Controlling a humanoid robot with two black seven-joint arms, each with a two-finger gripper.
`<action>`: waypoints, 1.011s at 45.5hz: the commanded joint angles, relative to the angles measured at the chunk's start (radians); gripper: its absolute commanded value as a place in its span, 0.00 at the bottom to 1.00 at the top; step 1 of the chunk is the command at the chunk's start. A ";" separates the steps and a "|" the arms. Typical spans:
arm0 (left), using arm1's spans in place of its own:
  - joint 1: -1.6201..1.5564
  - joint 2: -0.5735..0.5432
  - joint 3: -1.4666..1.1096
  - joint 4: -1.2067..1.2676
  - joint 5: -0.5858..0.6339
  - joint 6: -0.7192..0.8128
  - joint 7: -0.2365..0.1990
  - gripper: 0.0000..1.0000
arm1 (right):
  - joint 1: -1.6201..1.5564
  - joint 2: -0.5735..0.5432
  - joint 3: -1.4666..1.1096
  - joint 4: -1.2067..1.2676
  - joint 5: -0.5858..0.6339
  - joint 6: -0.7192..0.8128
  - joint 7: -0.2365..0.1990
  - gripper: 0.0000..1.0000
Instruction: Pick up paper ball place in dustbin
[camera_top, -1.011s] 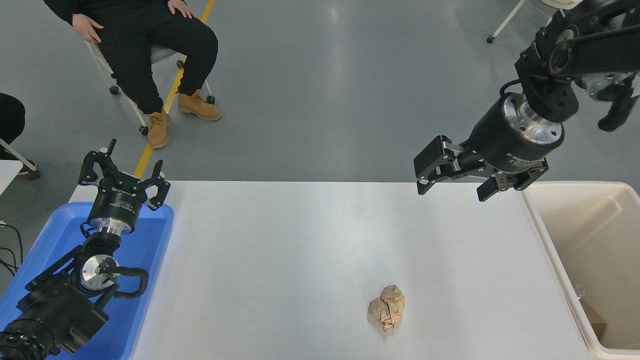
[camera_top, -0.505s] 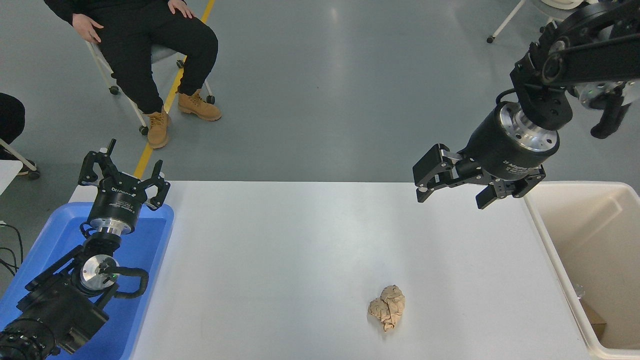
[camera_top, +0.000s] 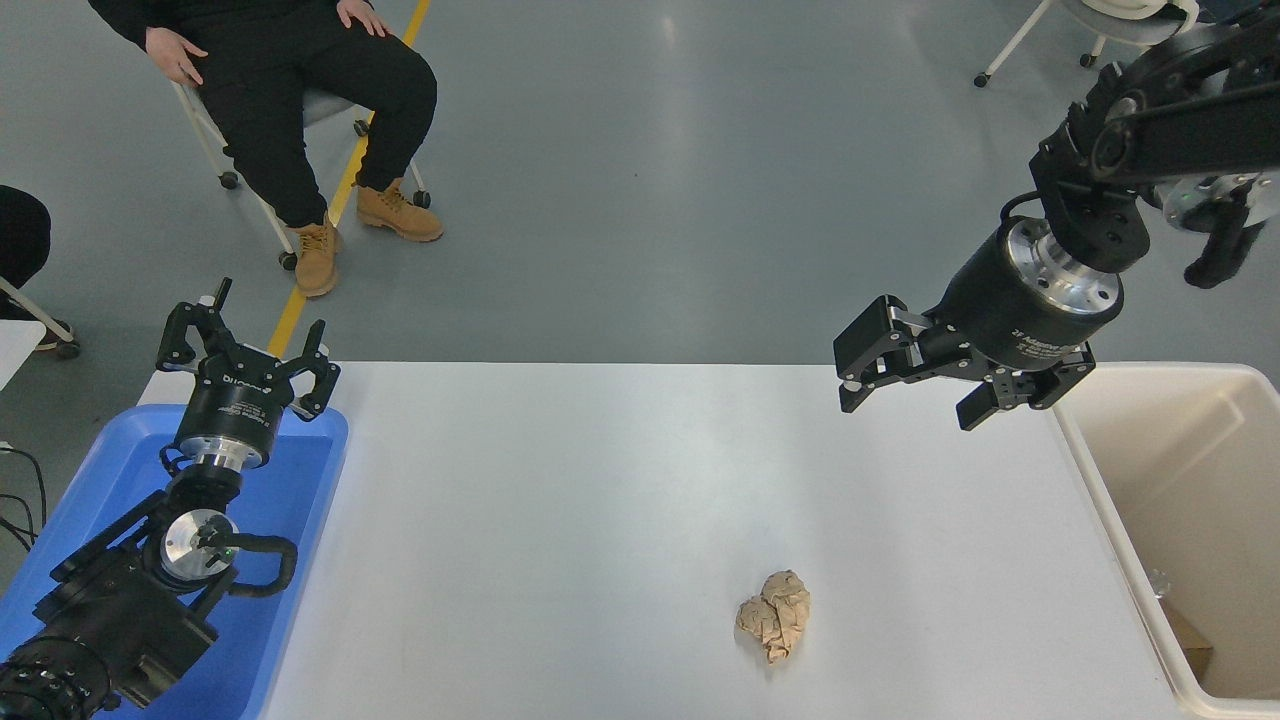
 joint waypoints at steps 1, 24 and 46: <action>0.000 0.000 0.000 0.000 0.000 -0.001 0.000 0.99 | -0.010 -0.019 -0.003 -0.012 0.003 0.001 0.000 1.00; 0.000 0.000 0.000 0.000 0.000 0.000 0.000 0.99 | -0.069 -0.015 0.013 -0.011 0.002 0.001 0.000 1.00; 0.000 0.000 0.000 0.000 0.000 -0.001 0.000 0.99 | -0.228 0.019 0.020 -0.021 -0.003 -0.222 -0.001 1.00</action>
